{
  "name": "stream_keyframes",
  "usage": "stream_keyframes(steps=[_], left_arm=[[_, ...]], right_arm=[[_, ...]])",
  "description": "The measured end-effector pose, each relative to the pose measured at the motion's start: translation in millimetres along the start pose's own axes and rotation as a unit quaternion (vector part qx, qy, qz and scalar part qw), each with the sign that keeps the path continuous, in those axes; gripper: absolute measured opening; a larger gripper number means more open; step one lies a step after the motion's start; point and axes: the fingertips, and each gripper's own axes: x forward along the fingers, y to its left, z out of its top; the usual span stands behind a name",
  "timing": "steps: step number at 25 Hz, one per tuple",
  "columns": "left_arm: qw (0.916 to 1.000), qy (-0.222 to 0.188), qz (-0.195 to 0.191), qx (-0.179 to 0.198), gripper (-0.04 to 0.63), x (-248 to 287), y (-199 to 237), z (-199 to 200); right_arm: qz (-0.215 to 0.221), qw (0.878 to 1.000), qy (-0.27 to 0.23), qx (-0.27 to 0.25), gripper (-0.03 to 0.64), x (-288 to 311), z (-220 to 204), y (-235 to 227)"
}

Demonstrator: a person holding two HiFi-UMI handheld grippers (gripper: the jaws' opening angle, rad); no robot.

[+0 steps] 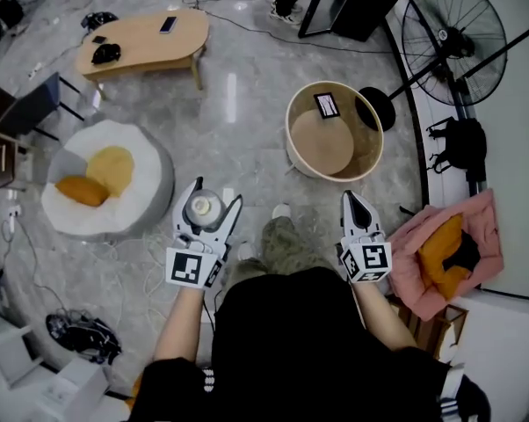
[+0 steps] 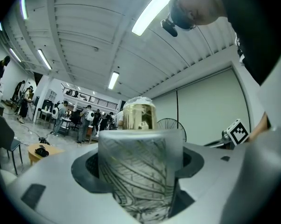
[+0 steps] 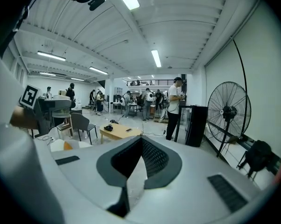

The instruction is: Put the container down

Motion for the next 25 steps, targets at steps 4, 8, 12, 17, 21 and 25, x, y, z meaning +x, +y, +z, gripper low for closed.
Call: stream_keyframes(steps=[4,8,12,17,21,25], left_arm=[[1.0,0.007,0.003,-0.005,0.344,26.2,11.5,0.2],[0.9999,0.01,-0.007,0.008,0.344,76.9,12.8,3.7],[0.9994,0.02,-0.027,0.01,0.344,141.9,12.4,2.1],[0.9967,0.028,-0.076,0.001,0.344,224.7,-8.9,-12.6],[0.9902,0.05,-0.131,0.001,0.344,286.3,-42.1,-29.8],[0.9839,0.075,-0.162,0.001,0.344,344.9,-71.8,-53.1]], right_arm=[[-0.004,1.0,-0.005,0.002,0.02,26.7,4.8,-16.8],[-0.012,1.0,-0.009,0.016,0.02,57.8,4.8,-50.2],[-0.022,1.0,-0.012,0.017,0.02,98.1,9.8,-90.5],[-0.041,0.999,-0.015,0.029,0.02,141.1,1.2,-152.6],[-0.061,0.996,0.009,0.063,0.02,166.0,-21.4,-204.6],[-0.083,0.995,0.02,0.058,0.02,178.2,-31.9,-259.9]])
